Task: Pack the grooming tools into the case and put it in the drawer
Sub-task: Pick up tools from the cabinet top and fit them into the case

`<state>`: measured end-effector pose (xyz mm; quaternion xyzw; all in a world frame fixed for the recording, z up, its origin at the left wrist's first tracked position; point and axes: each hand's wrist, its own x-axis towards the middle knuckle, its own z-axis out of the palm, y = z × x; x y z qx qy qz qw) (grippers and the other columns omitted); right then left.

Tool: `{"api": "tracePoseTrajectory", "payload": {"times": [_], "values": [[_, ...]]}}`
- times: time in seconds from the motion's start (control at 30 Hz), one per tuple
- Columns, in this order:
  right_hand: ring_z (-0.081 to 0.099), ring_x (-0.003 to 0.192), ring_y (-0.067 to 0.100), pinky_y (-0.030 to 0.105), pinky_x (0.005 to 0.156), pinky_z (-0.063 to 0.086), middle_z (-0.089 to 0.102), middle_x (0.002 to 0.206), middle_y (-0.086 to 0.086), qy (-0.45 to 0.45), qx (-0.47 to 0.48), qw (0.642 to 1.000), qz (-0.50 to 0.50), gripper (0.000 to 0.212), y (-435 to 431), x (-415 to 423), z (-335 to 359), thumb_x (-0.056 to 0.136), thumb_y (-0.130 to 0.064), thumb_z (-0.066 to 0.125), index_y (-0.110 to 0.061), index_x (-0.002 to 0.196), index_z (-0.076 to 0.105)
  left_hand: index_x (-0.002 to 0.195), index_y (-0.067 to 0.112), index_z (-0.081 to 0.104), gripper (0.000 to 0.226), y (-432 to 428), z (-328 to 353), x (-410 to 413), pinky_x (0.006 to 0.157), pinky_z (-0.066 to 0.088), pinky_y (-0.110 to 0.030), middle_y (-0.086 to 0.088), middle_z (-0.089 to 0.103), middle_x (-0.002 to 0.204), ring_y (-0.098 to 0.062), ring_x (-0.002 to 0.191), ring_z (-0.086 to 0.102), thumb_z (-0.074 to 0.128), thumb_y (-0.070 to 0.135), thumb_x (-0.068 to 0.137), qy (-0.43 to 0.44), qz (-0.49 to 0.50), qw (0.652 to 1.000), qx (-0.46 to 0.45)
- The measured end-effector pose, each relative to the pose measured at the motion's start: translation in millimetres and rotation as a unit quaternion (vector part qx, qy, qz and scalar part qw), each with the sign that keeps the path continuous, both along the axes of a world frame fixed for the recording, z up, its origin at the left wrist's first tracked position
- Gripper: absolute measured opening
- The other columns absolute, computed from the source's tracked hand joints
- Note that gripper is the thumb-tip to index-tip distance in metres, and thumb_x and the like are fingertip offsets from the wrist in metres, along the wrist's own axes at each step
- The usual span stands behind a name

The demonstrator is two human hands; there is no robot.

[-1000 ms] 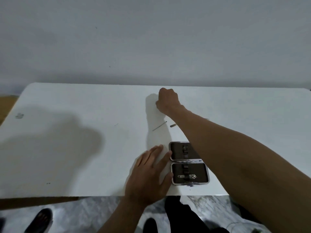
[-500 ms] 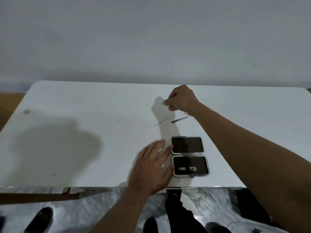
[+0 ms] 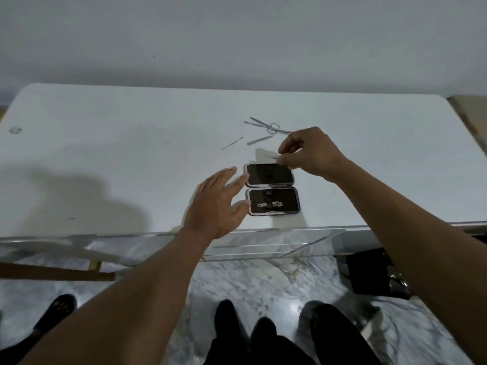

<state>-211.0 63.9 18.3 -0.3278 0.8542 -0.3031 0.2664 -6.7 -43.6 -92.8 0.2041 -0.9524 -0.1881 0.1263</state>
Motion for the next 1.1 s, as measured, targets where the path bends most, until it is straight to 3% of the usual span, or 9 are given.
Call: {"api": "tracePoseTrajectory", "payload": {"times": [0.1,0.23,0.33,0.53,0.7,0.9,1.1], "values": [[0.063,0.074,0.007,0.01,0.062,0.041,0.071,0.085,-0.003,0.057,0.048,0.995,0.065,0.021,19.7,4.7,-4.8,0.079,-0.014,0.075,-0.017,0.1,0.075,0.142,0.026,0.049,0.06,0.9,0.6,-0.7,0.11,0.035,-0.041,-0.005,0.046,0.148,-0.023,0.138,0.04,0.043,0.051,0.087,0.005,0.006,1.0,-0.001],[0.061,0.079,0.008,0.0,0.062,0.037,0.068,0.086,-0.007,0.091,0.061,0.99,0.093,0.014,41.8,14.6,-15.7,0.083,-0.013,0.071,-0.019,0.095,0.076,0.142,0.026,0.048,0.06,-1.6,-3.8,-1.9,0.109,0.038,-0.048,-0.006,0.046,0.149,-0.025,0.138,0.041,0.045,0.051,0.088,0.008,0.005,1.0,-0.005],[0.058,0.08,0.009,0.009,0.065,0.039,0.066,0.091,-0.004,0.117,0.056,0.986,0.102,0.015,53.4,23.5,-24.9,0.084,-0.011,0.07,-0.016,0.097,0.076,0.145,0.03,0.043,0.059,-0.6,-7.7,-0.5,0.114,0.032,-0.044,-0.001,0.04,0.153,-0.021,0.141,0.035,0.046,0.052,0.09,-0.015,0.012,1.0,-0.009],[0.065,0.089,0.023,0.032,0.085,0.052,0.072,0.098,0.008,0.172,0.045,0.978,0.11,0.016,53.8,31.2,-32.0,0.085,-0.009,0.065,-0.009,0.097,0.075,0.146,0.033,0.039,0.058,-0.3,-8.2,-0.2,0.116,0.027,-0.04,0.002,0.036,0.155,-0.018,0.144,0.03,0.046,0.052,0.092,-0.017,0.015,1.0,-0.001],[0.062,0.083,0.018,0.023,0.078,0.044,0.073,0.097,0.006,0.171,0.048,0.978,0.111,0.015,48.6,32.7,-35.9,0.083,-0.011,0.07,-0.012,0.097,0.075,0.146,0.032,0.04,0.058,0.1,-7.0,1.3,0.116,0.027,-0.041,0.002,0.036,0.156,-0.018,0.144,0.03,0.045,0.052,0.092,-0.014,0.012,1.0,0.001],[0.069,0.089,0.023,0.033,0.088,0.055,0.075,0.093,0.008,0.138,0.04,0.984,0.106,0.02,49.8,32.1,-34.1,0.078,-0.01,0.076,-0.01,0.099,0.075,0.146,0.032,0.04,0.058,-0.1,-7.6,0.7,0.115,0.027,-0.039,0.002,0.036,0.155,-0.018,0.144,0.03,0.048,0.051,0.092,-0.015,0.014,1.0,-0.004],[0.067,0.09,0.023,0.033,0.085,0.054,0.075,0.095,0.007,0.164,0.054,0.975,0.142,0.016,50.8,27.5,-30.6,0.086,-0.016,0.064,-0.013,0.097,0.076,0.146,0.032,0.04,0.058,0.5,-6.9,-0.1,0.115,0.026,-0.037,0.002,0.037,0.155,-0.017,0.143,0.03,0.047,0.051,0.091,-0.015,0.017,1.0,-0.006]]}}
